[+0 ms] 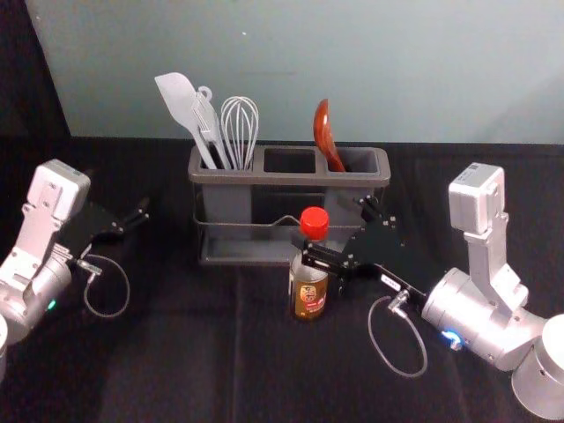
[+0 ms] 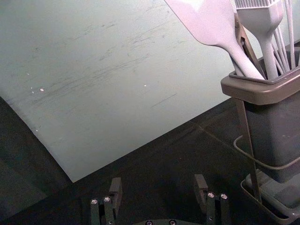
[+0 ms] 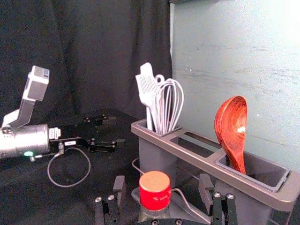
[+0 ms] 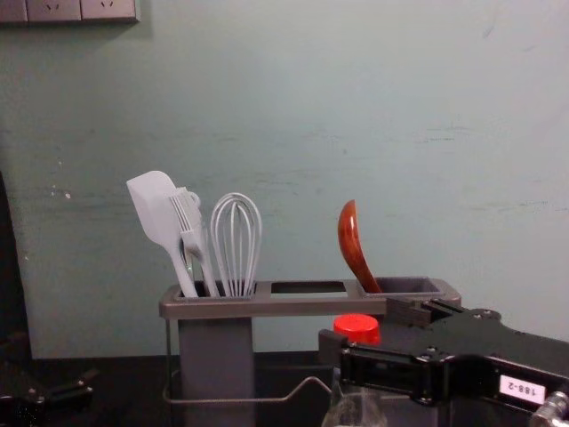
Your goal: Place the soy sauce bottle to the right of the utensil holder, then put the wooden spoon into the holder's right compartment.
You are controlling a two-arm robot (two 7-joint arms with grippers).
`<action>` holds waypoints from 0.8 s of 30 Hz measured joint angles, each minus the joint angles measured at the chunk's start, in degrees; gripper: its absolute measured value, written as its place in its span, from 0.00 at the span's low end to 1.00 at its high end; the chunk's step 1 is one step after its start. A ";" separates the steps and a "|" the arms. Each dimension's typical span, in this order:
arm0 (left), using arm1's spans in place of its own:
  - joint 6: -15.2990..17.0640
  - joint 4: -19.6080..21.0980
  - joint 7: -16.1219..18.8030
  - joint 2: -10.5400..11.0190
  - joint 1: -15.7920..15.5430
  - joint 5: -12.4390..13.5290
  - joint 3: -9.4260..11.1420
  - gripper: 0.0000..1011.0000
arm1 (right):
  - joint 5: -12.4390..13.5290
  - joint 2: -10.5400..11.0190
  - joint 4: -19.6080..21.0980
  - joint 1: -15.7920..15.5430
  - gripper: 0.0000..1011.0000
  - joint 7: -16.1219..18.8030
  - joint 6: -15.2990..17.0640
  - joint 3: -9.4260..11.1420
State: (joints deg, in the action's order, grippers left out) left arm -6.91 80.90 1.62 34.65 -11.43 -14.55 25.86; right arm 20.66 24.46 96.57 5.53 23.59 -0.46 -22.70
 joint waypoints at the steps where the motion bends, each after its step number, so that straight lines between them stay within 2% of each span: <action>1: 0.00 0.00 0.00 0.00 -0.01 0.00 0.00 0.99 | -0.02 -0.14 -0.15 0.10 0.99 0.01 0.00 -0.04; 15: 0.00 0.00 0.00 0.00 0.00 0.00 0.00 0.99 | -0.44 -1.80 -2.24 1.73 0.99 0.36 0.23 -0.85; 22: 0.00 0.00 0.00 0.00 0.00 0.00 0.00 0.99 | -0.46 -2.49 -2.96 2.09 0.86 0.38 0.17 -1.13; 24: 0.00 0.00 0.00 0.00 0.00 0.00 0.00 0.99 | -0.47 -2.62 -3.06 2.16 0.79 0.38 0.15 -1.18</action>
State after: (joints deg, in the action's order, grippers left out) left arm -6.91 80.90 1.62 34.65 -11.43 -14.55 25.86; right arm 20.18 21.84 93.51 7.69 23.97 -0.31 -23.88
